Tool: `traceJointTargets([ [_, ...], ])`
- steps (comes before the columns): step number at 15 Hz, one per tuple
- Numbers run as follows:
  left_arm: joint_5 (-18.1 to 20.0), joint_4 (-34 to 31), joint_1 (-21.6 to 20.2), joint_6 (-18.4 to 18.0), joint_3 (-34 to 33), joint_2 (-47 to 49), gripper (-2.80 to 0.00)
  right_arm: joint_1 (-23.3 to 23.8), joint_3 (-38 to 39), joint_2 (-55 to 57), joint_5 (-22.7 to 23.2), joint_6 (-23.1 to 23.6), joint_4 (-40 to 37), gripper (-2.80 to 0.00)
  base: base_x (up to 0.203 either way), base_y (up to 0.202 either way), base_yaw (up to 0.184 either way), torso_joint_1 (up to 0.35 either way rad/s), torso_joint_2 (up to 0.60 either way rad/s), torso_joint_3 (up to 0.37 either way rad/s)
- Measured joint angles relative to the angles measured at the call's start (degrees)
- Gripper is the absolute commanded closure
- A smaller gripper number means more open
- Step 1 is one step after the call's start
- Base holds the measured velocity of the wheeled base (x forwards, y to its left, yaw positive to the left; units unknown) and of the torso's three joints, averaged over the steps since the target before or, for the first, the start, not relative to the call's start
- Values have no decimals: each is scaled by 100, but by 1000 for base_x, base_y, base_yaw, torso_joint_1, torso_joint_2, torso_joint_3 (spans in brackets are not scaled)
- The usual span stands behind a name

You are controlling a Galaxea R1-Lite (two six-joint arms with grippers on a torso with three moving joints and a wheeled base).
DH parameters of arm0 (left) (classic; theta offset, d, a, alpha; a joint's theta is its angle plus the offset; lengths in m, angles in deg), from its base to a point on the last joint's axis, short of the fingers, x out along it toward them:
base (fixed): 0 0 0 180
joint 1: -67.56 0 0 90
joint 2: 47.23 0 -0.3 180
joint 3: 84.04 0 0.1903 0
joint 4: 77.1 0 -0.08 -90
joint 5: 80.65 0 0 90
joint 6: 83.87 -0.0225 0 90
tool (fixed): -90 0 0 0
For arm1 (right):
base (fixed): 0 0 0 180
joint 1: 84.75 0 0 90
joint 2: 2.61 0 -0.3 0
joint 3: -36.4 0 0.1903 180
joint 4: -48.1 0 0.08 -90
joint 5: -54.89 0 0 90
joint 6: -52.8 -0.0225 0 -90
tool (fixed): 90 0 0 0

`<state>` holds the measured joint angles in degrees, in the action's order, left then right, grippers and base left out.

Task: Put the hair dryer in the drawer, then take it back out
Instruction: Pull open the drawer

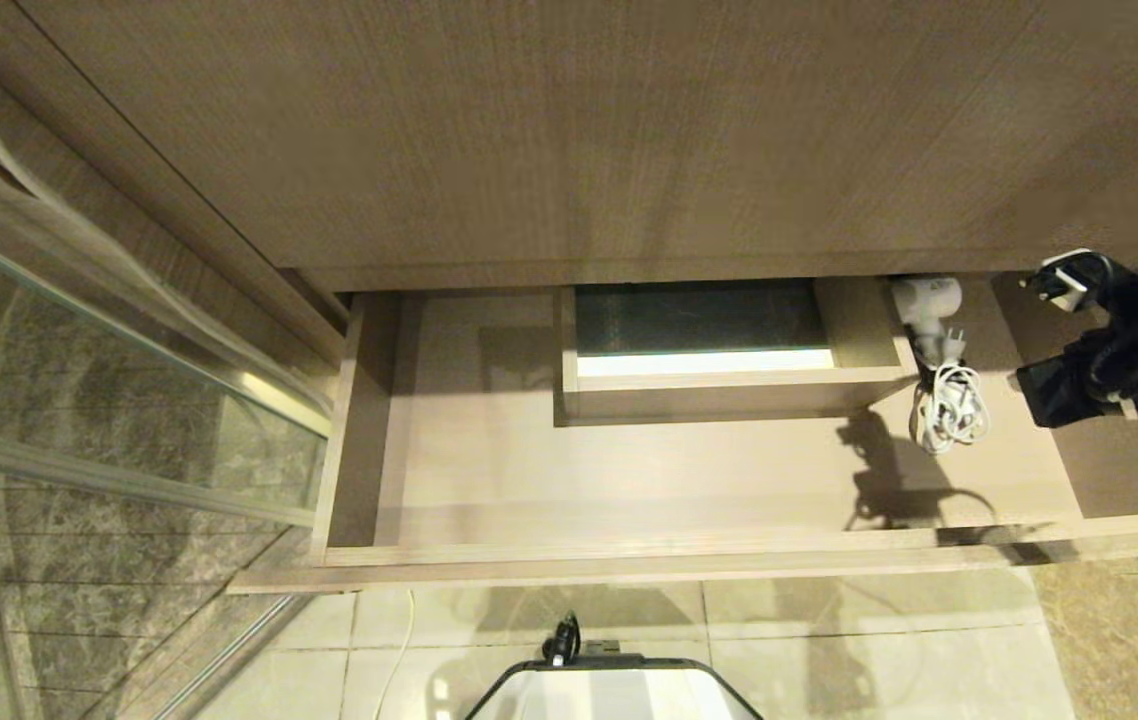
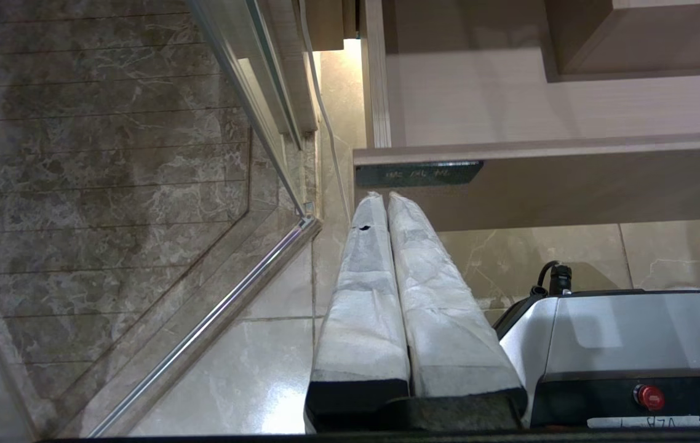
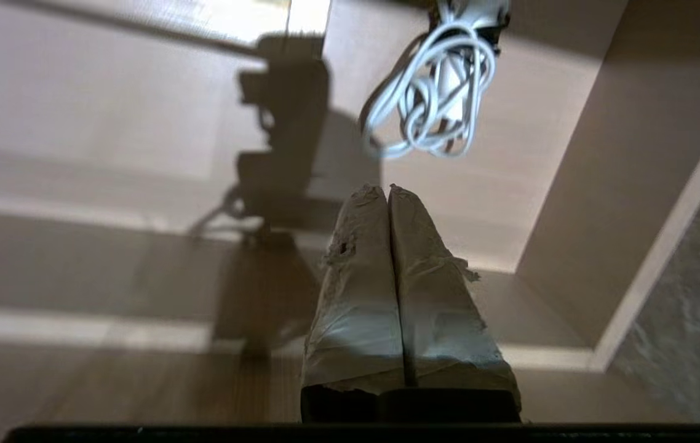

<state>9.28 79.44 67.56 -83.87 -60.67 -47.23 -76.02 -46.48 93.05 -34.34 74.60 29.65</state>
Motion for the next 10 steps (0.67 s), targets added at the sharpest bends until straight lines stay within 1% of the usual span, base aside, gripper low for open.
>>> traceJointTargets([
  [4,0,0,0,0,0,0,0,24,-247,394,-200,-68,42,0,0,0,0,0,0,0],
  [10,2,0,0,0,0,0,0,92,-226,581,-241,-73,40,0,0,0,0,0,0,0],
])
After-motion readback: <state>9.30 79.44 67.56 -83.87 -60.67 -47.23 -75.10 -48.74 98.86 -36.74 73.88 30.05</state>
